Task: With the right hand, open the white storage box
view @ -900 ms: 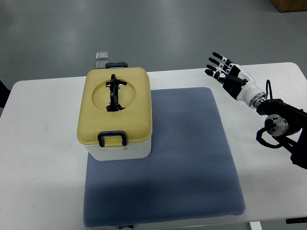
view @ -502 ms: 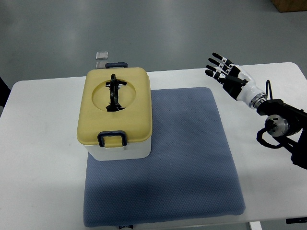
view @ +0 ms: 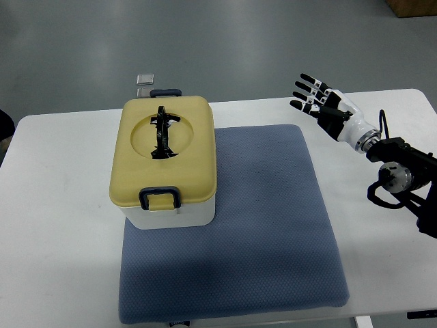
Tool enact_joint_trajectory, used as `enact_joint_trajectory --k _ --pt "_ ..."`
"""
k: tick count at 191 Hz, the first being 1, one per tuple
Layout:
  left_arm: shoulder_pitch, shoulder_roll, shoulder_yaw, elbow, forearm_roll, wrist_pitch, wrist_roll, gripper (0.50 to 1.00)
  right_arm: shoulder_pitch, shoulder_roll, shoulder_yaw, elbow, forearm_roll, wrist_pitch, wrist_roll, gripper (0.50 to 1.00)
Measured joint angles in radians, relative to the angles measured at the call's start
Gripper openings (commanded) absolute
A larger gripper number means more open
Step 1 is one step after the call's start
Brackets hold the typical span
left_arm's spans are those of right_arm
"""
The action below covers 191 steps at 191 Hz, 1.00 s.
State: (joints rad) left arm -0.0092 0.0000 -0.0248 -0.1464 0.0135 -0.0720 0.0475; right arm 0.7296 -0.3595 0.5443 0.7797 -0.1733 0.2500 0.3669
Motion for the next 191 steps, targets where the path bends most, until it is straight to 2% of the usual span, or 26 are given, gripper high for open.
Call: enact_joint_trajectory --k 63,191 --pt "0.0 0.0 0.002 0.001 0.001 0.0 0.0 1.0 0.055 -0.013 -0.005 0.007 -0.059 0.003 0.0 0.926" --pt "0.0 0.0 0.003 0.001 0.001 0.0 0.0 1.0 0.208 -0.024 -0.005 0.012 -0.573 0.005 0.0 0.924"
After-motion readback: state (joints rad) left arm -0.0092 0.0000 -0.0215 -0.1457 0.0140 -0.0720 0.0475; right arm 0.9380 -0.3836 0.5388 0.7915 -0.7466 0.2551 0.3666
